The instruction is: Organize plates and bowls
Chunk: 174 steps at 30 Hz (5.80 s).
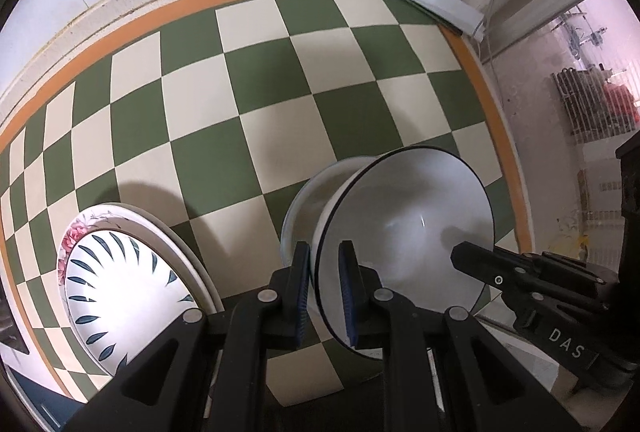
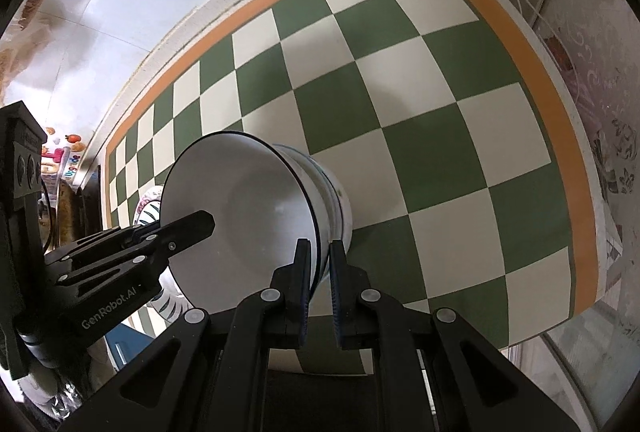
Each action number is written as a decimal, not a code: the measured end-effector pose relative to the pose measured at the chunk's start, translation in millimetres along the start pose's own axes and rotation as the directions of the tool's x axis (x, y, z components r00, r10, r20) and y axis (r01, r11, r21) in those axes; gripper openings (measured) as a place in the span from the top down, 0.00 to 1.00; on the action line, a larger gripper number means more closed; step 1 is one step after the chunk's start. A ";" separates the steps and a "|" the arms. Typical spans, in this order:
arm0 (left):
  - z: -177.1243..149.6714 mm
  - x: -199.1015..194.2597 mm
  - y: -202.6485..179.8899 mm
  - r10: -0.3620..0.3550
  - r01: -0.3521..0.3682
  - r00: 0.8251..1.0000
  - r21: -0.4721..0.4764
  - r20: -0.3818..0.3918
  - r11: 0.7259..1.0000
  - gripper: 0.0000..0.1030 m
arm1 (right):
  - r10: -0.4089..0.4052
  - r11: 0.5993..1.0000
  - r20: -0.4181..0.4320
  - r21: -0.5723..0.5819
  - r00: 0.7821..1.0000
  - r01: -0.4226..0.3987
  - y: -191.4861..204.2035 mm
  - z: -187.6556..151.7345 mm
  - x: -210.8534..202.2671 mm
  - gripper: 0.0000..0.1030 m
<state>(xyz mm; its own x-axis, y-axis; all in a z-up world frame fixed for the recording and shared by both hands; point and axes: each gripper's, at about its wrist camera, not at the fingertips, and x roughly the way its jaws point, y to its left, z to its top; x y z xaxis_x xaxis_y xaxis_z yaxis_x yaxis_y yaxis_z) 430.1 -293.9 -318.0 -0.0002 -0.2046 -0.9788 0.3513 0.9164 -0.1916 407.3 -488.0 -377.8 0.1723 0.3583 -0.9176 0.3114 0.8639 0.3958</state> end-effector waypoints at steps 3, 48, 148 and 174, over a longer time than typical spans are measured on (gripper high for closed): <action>0.2 3.6 0.1 0.017 -0.017 1.000 0.001 0.001 1.000 0.88 | 0.009 1.000 -0.009 0.004 1.000 -0.009 -2.0 1.9 4.5 0.89; -44.2 -127.7 1.2 -0.067 0.050 0.986 0.112 0.153 0.992 0.10 | -0.059 0.994 0.152 -0.086 0.987 0.073 48.6 -52.6 -116.7 0.16; -9.6 -36.3 137.9 -0.167 0.167 0.986 -0.234 0.020 0.958 0.52 | 0.448 0.894 -0.120 0.059 0.886 -0.445 85.4 -3.0 90.1 0.44; -72.5 -17.2 246.9 -0.159 0.157 0.987 -0.461 0.034 0.874 0.51 | 0.371 0.908 -0.329 -0.066 0.868 -0.413 195.0 -12.1 183.7 0.44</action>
<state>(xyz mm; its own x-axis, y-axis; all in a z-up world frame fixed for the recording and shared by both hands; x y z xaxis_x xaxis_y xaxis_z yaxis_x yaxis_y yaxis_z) 449.0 -39.1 -353.7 -0.0240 -0.3596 -0.9328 -0.1245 0.9269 -0.3541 488.4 -249.5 -469.6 -0.0423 0.7480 -0.6624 0.1497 0.6602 0.7360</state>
